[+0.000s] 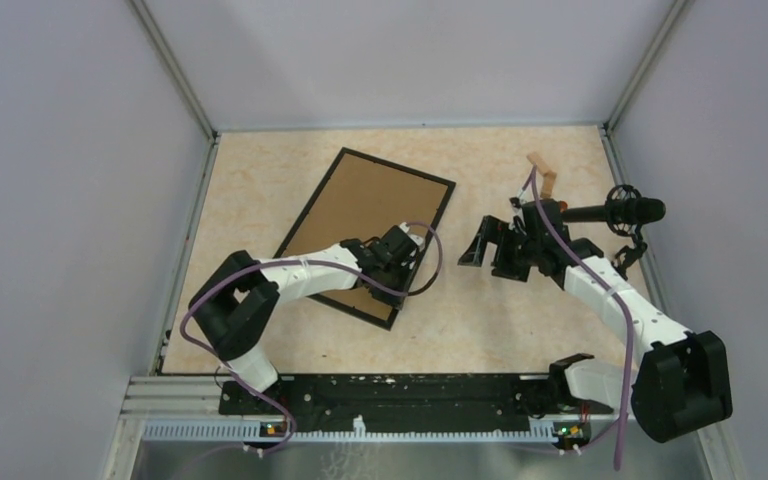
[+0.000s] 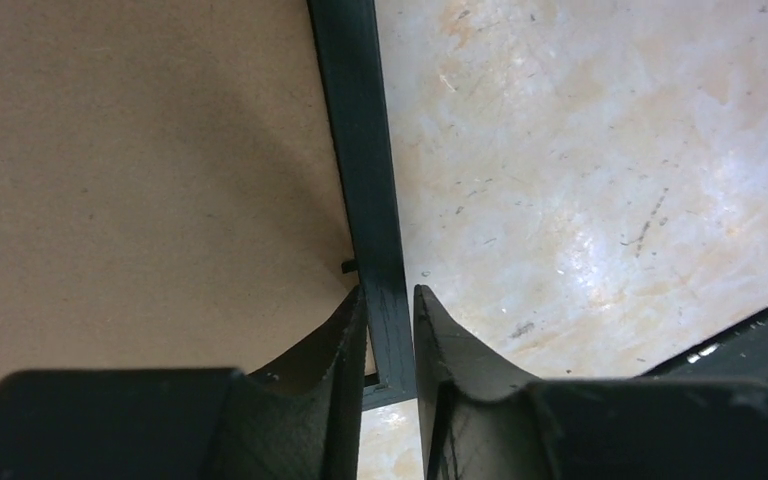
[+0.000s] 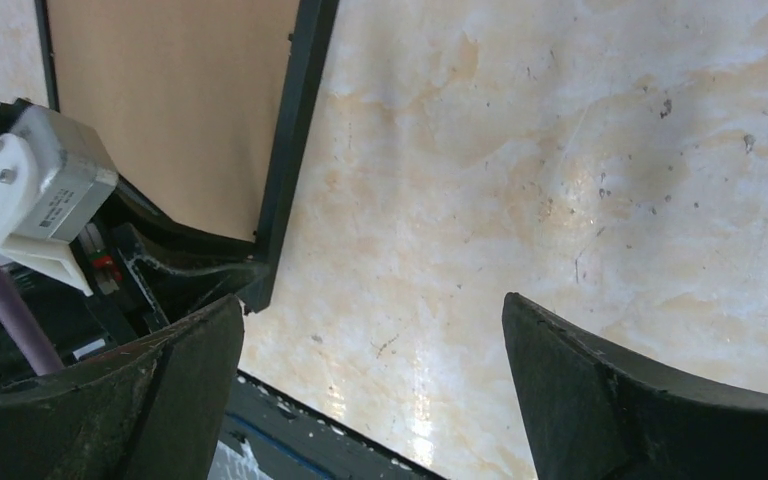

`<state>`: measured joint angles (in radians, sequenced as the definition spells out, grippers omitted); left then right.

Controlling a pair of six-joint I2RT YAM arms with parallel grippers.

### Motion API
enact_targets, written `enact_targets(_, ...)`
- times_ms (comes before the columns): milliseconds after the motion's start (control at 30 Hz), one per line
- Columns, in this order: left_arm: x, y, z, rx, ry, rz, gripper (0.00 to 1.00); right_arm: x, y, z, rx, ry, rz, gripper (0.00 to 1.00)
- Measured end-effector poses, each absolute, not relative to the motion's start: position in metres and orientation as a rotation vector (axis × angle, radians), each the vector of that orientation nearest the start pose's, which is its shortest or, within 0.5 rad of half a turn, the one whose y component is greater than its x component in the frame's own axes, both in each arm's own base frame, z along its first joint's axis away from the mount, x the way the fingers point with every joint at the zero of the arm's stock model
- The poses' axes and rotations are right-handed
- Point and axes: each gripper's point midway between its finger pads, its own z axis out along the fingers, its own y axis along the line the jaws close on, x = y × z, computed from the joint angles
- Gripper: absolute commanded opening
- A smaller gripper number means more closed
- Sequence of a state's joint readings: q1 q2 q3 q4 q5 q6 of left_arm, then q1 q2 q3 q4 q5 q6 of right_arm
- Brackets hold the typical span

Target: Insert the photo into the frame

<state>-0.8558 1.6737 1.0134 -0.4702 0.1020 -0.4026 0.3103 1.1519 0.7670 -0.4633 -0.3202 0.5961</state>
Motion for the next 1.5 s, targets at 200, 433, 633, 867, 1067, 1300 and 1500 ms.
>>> enact_targets(200,0.202,-0.285,0.031,0.650,2.699,-0.302,0.24,0.248,0.159,0.109,0.222,2.547,0.760,0.97)
enact_targets(433,0.199,-0.286,0.027,0.650,2.642,-0.046,0.13,0.245,0.152,0.093,0.276,2.575,0.701,0.97)
enact_targets(633,0.201,-0.285,0.026,0.629,2.618,0.052,0.00,0.245,0.141,0.083,0.373,2.591,0.617,0.98)
enact_targets(867,0.202,-0.285,0.029,0.647,2.619,0.099,0.00,0.248,0.164,0.074,0.456,2.590,0.791,0.97)
enact_targets(1067,0.201,-0.288,0.041,0.676,2.612,0.065,0.07,0.269,0.197,0.071,0.545,2.539,1.022,0.95)
enact_targets(1300,0.193,-0.299,0.091,0.625,2.619,-0.219,0.70,0.286,0.211,0.058,0.553,2.605,1.012,0.95)
enact_targets(1500,0.216,-0.257,0.132,0.289,2.666,-0.523,0.72,0.304,0.243,0.070,0.418,2.699,0.966,0.86)
